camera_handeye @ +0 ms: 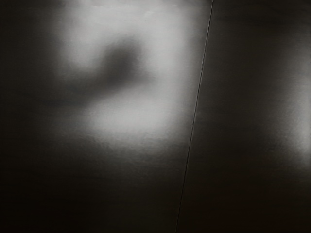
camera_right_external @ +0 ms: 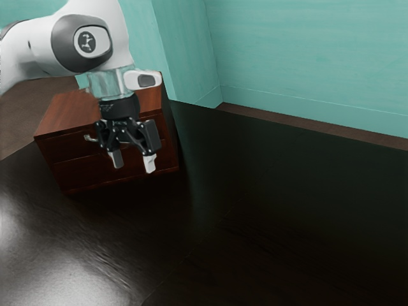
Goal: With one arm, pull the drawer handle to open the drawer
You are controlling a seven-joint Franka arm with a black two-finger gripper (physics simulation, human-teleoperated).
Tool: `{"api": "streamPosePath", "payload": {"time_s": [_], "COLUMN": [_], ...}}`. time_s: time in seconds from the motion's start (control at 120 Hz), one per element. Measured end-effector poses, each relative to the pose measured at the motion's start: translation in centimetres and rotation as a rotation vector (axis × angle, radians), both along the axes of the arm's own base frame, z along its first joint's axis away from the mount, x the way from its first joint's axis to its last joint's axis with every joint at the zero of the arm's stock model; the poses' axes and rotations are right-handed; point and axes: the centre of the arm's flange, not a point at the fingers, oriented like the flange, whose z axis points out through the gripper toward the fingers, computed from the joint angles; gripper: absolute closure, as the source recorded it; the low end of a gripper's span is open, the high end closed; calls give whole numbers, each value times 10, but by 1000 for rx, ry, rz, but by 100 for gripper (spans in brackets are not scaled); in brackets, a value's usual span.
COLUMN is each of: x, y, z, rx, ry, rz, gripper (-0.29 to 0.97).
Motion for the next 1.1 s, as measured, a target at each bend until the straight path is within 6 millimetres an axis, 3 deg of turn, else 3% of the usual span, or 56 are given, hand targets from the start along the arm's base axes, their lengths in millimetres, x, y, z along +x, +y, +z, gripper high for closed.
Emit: {"api": "streamPosePath", "payload": {"time_s": [0.217,0.292,0.325,0.483,0.617,0.683,0.875,0.975,1.1], "x": [8,-5,-9,-31,-38,-42,-52,-74,-66], "y": [9,6,7,25,48,67,123,130,117], "z": [11,82,104,155,151,139,77,61,52], "rx": [17,43,55,93,174,198,175,169,189], "ry": [-95,-256,-317,-484,-444,-397,-305,-343,-383], "rz": [3,-13,-20,-122,-237,-280,-421,-529,-711], "gripper": [0,0,0,0,0,0,0,0,0]}}
